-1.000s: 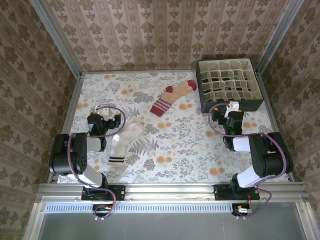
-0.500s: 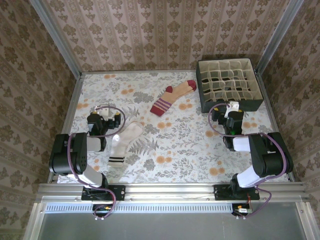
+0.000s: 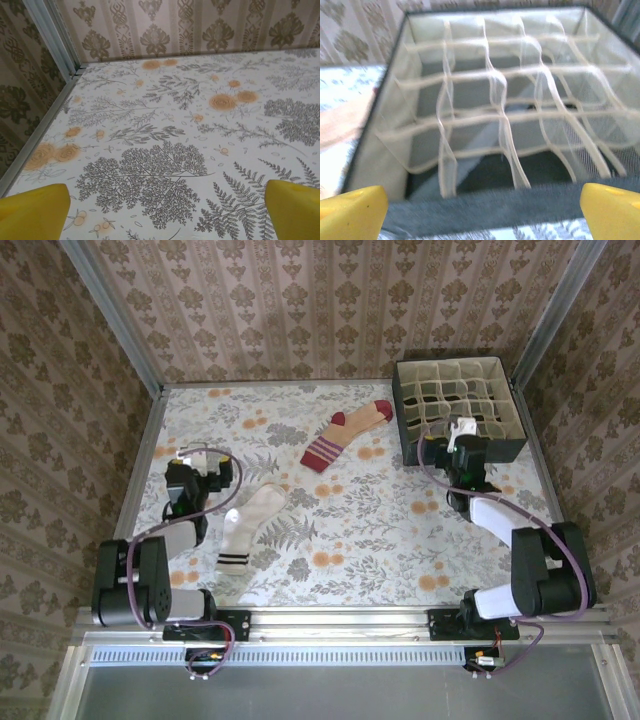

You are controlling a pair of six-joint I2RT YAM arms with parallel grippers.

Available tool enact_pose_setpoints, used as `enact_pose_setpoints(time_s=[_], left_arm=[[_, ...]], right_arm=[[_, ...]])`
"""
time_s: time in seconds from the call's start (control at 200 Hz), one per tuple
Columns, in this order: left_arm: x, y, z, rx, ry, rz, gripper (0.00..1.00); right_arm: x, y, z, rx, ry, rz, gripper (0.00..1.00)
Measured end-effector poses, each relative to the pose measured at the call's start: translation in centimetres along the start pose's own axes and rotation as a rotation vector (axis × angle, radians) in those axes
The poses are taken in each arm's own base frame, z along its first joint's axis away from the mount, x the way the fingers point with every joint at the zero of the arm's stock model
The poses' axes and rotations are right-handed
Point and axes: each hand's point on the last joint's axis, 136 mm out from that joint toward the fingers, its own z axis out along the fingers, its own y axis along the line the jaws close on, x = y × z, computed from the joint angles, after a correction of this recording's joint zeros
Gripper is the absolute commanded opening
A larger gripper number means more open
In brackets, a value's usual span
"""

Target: Roll the socks

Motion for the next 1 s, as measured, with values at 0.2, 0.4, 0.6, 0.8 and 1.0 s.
enact_pose_setpoints(time_s=[0.2,0.4,0.6,0.8,1.0], left_arm=[[-2.0,0.1,-1.7,0.006,0.108,-0.105,0.84],[-0.5,-0.1,-5.5,-0.005,0.274,-0.239,0.76],[3.5,-2.2,-9.2,0.039,0.473,-0.394,0.65],[8.1,-5.2,-11.9,0.107,0.636,-0.478,0.49],[12.8,-6.5,-13.1,0.106,0.807,-0.548,0.26]], right_arm=[[-2.0,7.0,-1.3,-0.099,0.071,0.004,0.93],[3.6,19.5,-2.4,-0.279,0.268,-0.074,0.89],[9.0,33.6,-4.9,-0.485,0.410,-0.148,0.92],[13.1,40.7,-7.3,-0.616,0.509,-0.161,0.92],[13.7,41.6,-5.8,-0.616,0.549,-0.152,0.91]])
